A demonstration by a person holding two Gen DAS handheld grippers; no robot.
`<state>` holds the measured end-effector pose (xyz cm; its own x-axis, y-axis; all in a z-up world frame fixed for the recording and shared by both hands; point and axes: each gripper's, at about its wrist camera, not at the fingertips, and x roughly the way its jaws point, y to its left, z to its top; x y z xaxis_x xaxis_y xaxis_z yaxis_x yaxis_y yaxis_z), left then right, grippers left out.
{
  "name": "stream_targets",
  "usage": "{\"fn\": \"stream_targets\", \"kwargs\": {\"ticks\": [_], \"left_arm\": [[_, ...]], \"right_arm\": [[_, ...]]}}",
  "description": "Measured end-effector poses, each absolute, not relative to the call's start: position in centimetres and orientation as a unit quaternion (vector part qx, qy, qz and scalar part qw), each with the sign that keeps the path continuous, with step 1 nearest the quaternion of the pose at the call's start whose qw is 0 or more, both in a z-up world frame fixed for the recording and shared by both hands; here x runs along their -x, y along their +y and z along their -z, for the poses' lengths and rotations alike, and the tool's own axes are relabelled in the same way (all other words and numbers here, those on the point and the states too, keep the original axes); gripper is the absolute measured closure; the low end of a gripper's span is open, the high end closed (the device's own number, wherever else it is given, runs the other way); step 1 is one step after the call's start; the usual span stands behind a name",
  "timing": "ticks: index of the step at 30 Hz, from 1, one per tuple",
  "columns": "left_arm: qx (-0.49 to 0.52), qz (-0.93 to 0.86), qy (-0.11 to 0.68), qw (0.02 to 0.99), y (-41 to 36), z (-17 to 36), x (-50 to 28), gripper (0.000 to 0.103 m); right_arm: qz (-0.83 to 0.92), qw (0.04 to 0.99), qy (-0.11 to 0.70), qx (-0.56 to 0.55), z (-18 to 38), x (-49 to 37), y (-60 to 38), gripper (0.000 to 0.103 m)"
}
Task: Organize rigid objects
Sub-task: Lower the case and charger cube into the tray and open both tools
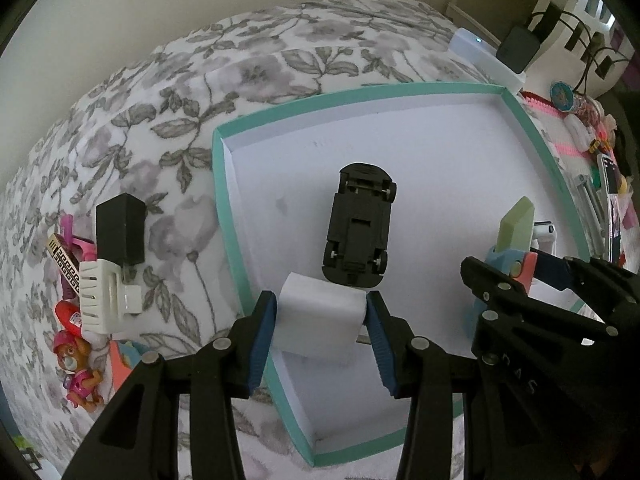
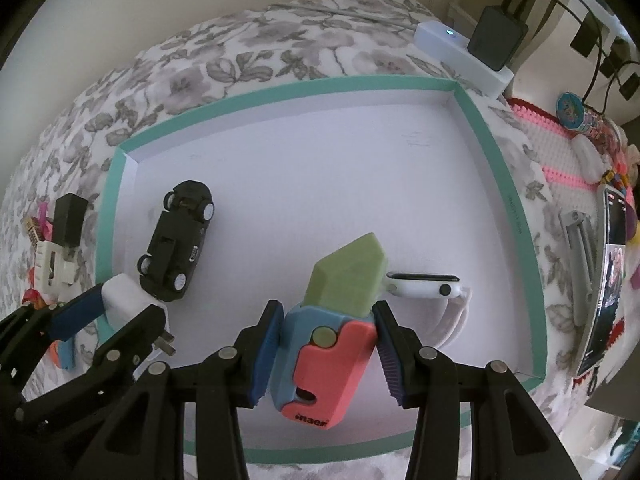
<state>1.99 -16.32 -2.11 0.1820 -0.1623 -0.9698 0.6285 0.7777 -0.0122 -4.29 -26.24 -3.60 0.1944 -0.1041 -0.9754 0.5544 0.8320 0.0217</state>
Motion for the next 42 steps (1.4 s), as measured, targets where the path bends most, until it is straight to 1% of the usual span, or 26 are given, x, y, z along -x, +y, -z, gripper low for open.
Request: {"fn": "stream_targets", "kwargs": {"ticks": [3,6,7,8,10,19,28,30,31,34,37,39,41,42], "left_arm": [[-0.205,0.263,0.581,0.742,-16.3,2.0,-2.0,0.056],[-0.199,0.259,0.581,0.746,-16.0,1.6,-2.2,0.055],[-0.194,0.259,0.581,0.747,-15.9,1.4,-2.3,0.055],[-0.188,0.259,0.581,0.748,-15.7,1.1,-2.3,0.054],[-0.176,0.258,0.578,0.754,-15.4,0.3,-2.5,0.049],[-0.131,0.246,0.542,0.793,-13.3,-3.8,-3.4,0.047],[-0.079,0.197,0.531,0.820,-9.7,-5.4,-5.2,0.047],[-0.070,0.189,0.529,0.824,-9.1,-5.6,-5.5,0.044],[-0.065,0.185,0.528,0.826,-8.8,-5.7,-5.6,0.040],[-0.052,0.170,0.525,0.832,-7.9,-6.0,-6.0,0.039],[-0.046,0.153,0.527,0.834,-7.1,-5.8,-6.5,0.038],[-0.045,0.144,0.530,0.835,-6.8,-5.5,-6.7,0.038],[-0.045,0.135,0.531,0.836,-6.5,-5.3,-6.8,0.028],[-0.045,0.131,0.530,0.837,-6.3,-5.3,-6.9,0.018]], "right_arm": [[0.222,0.747,0.597,-0.189,3.6,4.1,-26.2,0.054],[0.222,0.750,0.594,-0.189,3.1,3.9,-26.3,0.052],[0.223,0.752,0.591,-0.189,2.8,3.9,-26.3,0.049],[0.225,0.754,0.588,-0.186,2.4,3.8,-26.3,0.046],[0.229,0.760,0.580,-0.182,1.6,3.8,-26.2,0.045],[0.235,0.811,0.510,-0.166,-4.5,4.0,-25.6,0.045],[0.239,0.830,0.481,-0.150,-7.2,4.4,-25.1,0.044],[0.237,0.833,0.479,-0.146,-7.4,4.4,-24.8,0.038],[0.237,0.833,0.478,-0.145,-7.5,4.3,-24.7,0.034],[0.235,0.833,0.481,-0.139,-7.2,4.1,-24.3,0.033],[0.233,0.828,0.493,-0.134,-6.4,3.8,-24.1,0.025],[0.229,0.826,0.499,-0.129,-6.0,3.6,-23.8,0.024],[0.225,0.824,0.504,-0.125,-5.5,3.4,-23.5,0.017],[0.222,0.823,0.508,-0.123,-5.2,3.2,-23.3,0.015]]}}
